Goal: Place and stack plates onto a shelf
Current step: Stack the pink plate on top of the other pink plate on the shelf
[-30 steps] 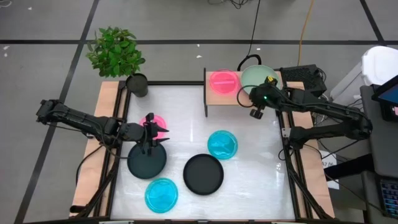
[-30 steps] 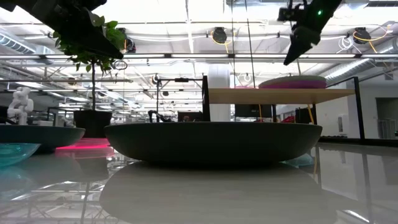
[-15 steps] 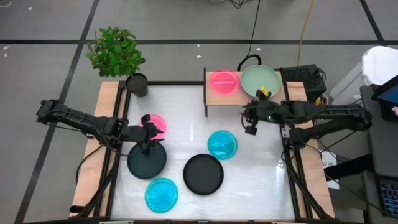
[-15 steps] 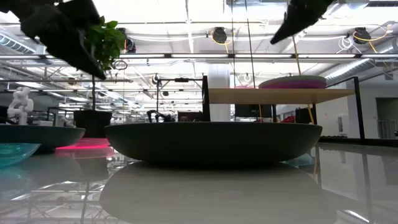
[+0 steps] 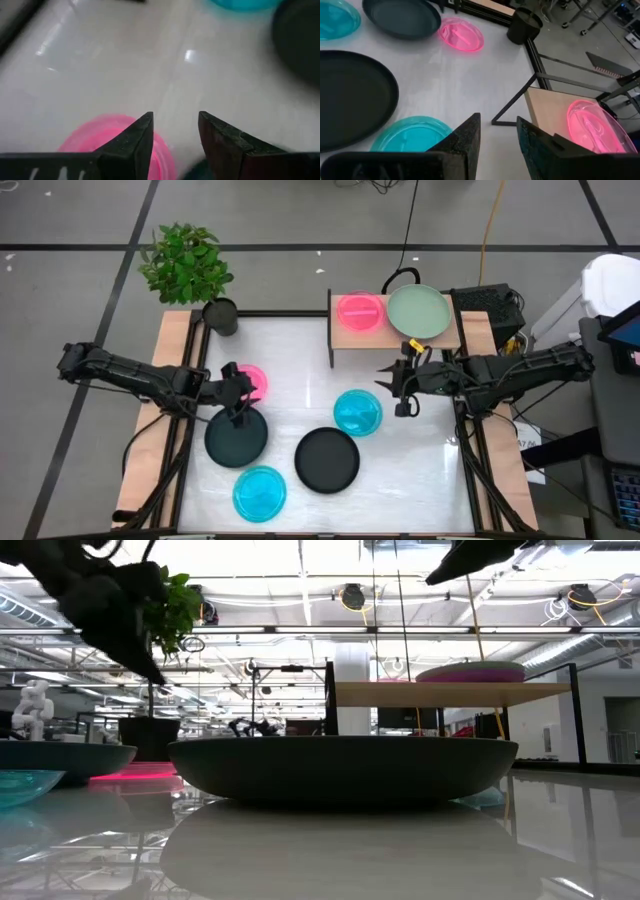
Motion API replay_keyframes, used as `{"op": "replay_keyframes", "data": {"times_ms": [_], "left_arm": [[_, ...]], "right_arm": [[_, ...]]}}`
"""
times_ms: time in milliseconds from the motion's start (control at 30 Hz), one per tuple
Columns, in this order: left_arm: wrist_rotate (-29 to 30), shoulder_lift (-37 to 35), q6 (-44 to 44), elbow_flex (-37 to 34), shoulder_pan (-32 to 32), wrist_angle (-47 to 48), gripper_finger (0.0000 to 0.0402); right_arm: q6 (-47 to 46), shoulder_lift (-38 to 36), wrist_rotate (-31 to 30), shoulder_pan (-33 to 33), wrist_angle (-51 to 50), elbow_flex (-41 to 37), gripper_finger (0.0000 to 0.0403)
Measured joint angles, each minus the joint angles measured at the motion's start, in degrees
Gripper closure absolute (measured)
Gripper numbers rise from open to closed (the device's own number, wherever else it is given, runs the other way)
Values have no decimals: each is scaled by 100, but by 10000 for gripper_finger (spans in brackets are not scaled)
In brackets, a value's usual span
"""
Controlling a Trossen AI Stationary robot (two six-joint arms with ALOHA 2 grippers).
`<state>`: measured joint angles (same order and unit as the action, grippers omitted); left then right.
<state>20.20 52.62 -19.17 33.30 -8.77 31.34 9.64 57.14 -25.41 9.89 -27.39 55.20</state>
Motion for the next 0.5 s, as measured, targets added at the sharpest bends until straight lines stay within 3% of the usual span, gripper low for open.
{"op": "replay_keyframes", "data": {"times_ms": [167, 500], "left_arm": [[-111, 448, 339, 2, 436, -556, 241], [-267, 1152, 191, 350, 1065, 155, 241]], "right_arm": [[19, 0, -11, 0, 24, -2, 291], [49, 0, -23, -13, 15, -4, 291]]}}
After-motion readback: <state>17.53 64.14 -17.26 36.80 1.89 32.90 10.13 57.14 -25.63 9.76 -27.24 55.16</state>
